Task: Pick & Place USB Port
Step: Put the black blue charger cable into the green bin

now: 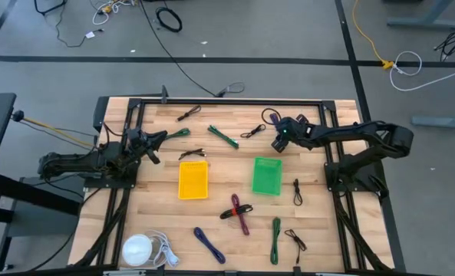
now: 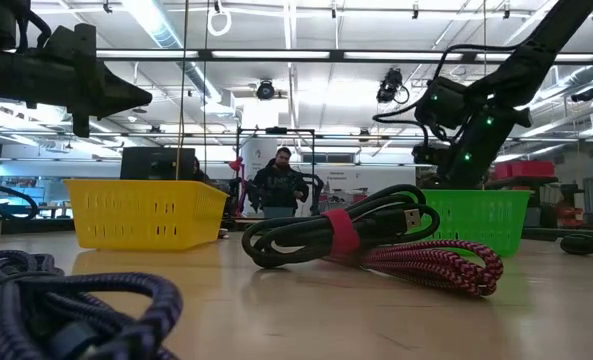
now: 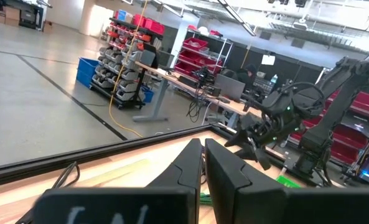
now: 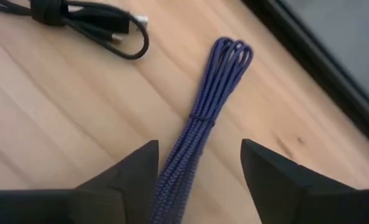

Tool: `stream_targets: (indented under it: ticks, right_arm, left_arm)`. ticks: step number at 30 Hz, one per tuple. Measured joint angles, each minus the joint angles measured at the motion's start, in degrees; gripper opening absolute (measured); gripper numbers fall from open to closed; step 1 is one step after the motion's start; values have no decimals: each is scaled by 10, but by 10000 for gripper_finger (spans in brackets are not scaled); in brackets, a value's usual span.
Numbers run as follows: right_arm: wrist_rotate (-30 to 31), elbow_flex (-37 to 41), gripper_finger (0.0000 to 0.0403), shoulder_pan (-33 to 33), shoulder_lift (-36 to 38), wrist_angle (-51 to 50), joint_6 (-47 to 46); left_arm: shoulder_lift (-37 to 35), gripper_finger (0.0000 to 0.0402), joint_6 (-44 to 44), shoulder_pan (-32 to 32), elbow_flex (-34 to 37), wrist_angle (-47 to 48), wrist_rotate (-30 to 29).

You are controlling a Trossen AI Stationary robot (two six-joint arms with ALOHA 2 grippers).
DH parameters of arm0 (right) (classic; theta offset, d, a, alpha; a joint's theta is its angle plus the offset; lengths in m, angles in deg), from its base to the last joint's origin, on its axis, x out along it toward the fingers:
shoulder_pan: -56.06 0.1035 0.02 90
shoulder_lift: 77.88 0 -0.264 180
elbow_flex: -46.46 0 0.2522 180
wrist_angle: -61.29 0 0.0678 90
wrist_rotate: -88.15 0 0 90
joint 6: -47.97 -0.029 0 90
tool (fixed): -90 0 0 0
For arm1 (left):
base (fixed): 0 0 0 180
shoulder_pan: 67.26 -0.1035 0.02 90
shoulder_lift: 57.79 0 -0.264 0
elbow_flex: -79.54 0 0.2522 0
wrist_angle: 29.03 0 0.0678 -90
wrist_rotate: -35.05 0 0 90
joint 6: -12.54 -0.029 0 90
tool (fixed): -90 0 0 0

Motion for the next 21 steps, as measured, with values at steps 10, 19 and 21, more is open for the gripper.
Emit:
stream_targets:
  ticks: [10, 19, 21]
  right_arm:
    - [-25, 0, 236, 0, -41, 10, -19]
    - [-37, -1, 193, 0, -52, 16, -46]
    - [-48, -1, 156, 0, -52, 12, -55]
  left_arm:
    - [0, 25, 0, 0, 0, 0, 0]
    - [0, 25, 0, 0, 0, 1, 0]
    - [0, 25, 0, 0, 0, 1, 0]
